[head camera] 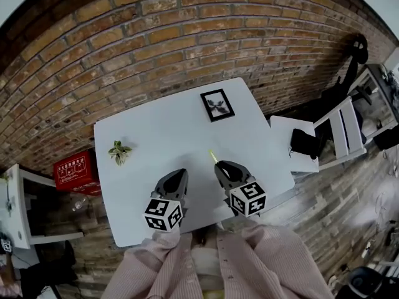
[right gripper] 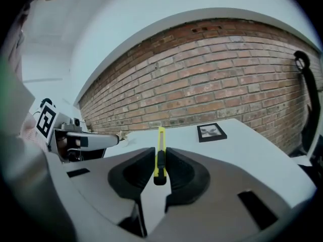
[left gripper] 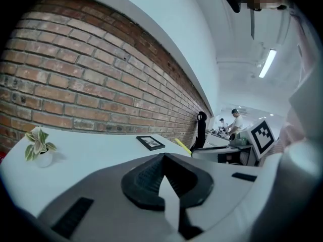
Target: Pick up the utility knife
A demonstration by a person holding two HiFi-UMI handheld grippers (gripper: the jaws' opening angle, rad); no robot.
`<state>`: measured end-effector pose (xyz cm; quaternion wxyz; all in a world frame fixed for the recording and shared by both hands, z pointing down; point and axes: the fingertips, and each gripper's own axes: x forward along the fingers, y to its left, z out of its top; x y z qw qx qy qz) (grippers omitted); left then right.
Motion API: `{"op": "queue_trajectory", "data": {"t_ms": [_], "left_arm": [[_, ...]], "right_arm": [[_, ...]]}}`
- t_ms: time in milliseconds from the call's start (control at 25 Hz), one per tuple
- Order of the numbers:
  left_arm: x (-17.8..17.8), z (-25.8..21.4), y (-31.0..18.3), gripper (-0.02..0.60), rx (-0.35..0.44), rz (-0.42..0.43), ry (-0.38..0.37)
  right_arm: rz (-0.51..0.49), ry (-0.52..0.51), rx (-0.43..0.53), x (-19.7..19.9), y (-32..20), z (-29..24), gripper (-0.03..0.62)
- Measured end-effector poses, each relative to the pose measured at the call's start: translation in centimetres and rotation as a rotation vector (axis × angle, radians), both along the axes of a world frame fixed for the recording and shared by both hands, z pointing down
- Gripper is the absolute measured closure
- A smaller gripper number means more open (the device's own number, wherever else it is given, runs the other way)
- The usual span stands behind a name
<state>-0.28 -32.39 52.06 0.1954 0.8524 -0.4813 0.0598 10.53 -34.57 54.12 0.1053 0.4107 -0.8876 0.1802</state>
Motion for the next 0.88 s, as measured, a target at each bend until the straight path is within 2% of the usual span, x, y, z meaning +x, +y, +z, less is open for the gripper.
{"op": "queue_trajectory", "data": {"t_ms": [240,880], "left_arm": [[0.2,-2.6,0.1,0.590,0.073,0.016,-0.021],[-1.3,-8.2,0.7,0.590,0.227,-0.021,-0.070]], "right_arm": [[0.032,-0.059,0.075,1.1,0.3,-3.1,0.525],[0.152,-0.187,0.235,5.6,1.0,-10.5,0.525]]}}
